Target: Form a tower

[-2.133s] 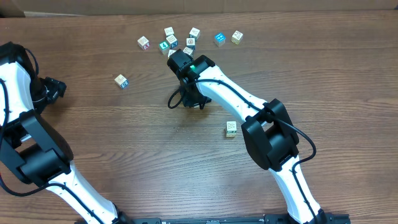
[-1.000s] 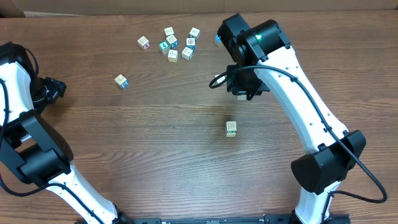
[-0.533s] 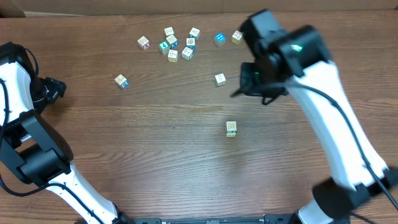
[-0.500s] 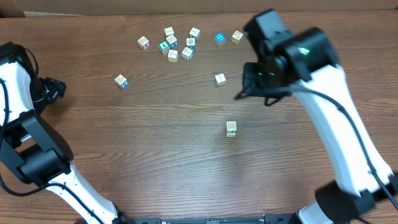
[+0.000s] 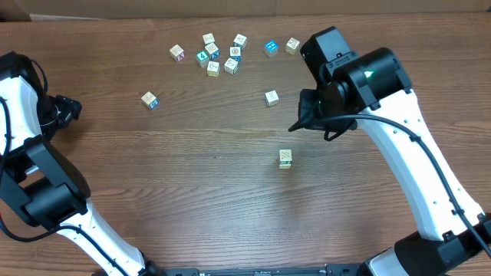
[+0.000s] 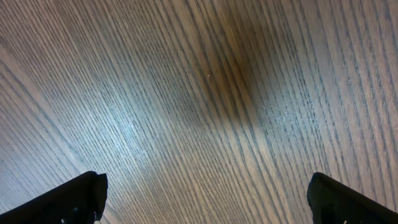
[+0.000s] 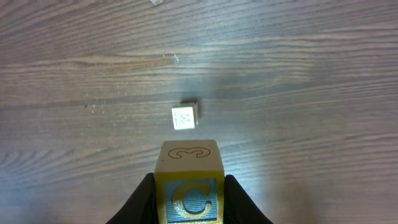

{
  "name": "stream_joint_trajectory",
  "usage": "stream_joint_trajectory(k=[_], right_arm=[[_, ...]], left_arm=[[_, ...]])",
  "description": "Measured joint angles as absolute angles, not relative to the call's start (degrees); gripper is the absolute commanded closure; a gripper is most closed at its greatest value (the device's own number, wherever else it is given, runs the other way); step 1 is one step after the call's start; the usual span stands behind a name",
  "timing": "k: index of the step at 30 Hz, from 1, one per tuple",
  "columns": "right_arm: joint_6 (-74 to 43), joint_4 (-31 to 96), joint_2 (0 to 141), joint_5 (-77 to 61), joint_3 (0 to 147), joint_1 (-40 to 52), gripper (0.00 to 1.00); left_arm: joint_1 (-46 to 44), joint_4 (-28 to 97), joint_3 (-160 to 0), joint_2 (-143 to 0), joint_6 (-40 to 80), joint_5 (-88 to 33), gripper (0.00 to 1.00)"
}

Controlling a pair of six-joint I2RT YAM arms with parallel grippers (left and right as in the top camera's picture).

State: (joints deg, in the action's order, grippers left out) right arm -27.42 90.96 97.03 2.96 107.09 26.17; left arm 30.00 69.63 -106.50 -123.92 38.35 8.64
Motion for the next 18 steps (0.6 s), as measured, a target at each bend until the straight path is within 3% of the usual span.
stream_joint_trajectory(k=[18], right_arm=[[-28.3, 79.1, 97.0, -0.3, 94.9, 26.2, 0.96]], left_arm=[[30.0, 69.6, -106.5, -123.9, 38.3, 8.7, 0.00]])
